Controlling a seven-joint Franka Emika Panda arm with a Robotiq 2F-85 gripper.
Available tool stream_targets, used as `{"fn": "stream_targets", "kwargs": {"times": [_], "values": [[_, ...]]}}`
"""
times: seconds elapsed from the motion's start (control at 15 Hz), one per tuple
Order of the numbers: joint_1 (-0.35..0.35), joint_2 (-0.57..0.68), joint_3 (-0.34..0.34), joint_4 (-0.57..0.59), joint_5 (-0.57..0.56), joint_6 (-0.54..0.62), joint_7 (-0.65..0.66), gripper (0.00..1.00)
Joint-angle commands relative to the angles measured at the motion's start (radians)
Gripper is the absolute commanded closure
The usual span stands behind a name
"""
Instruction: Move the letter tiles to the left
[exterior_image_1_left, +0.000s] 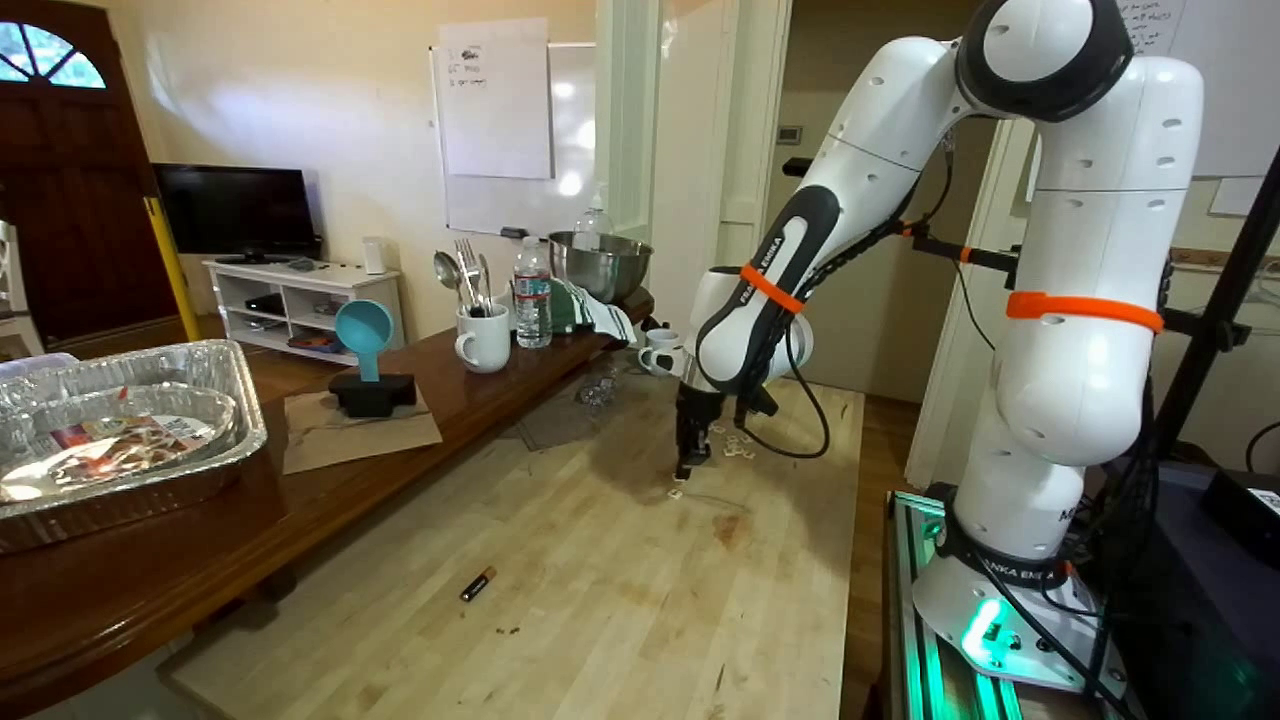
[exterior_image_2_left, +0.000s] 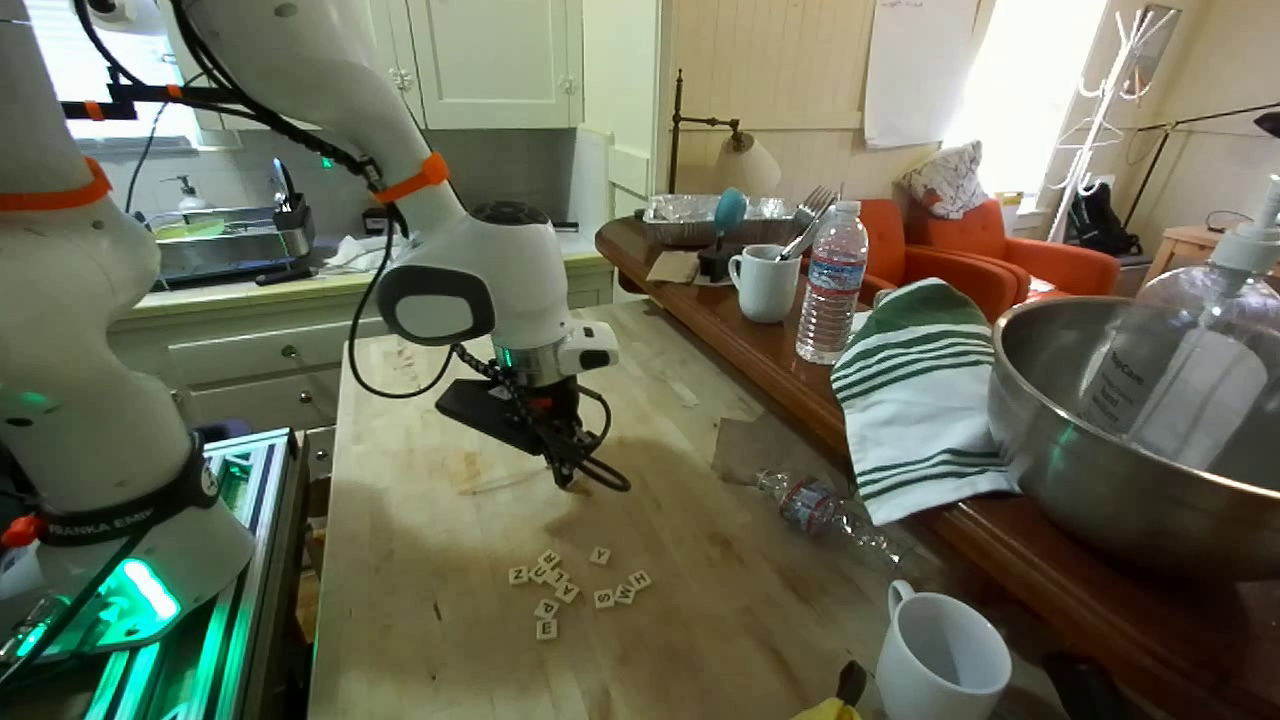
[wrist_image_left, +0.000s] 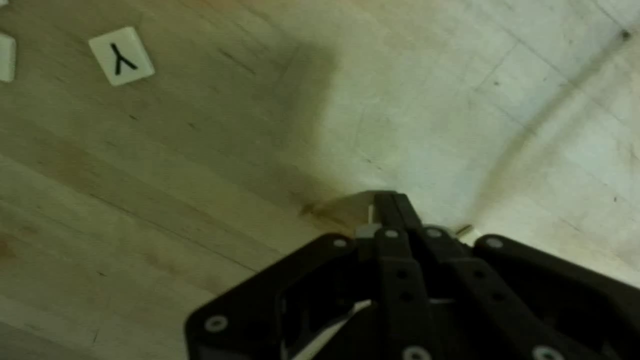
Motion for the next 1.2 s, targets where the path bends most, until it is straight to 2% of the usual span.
{"fn": "stream_targets", "kwargs": {"times": [0.0,1.13], "values": [[0.018,0.086,0.023,0.01,0.005,0.032,0.005,1.0],[0.035,0.07,0.029,-0.008,-0.051,-0.013,0.035,1.0]]}}
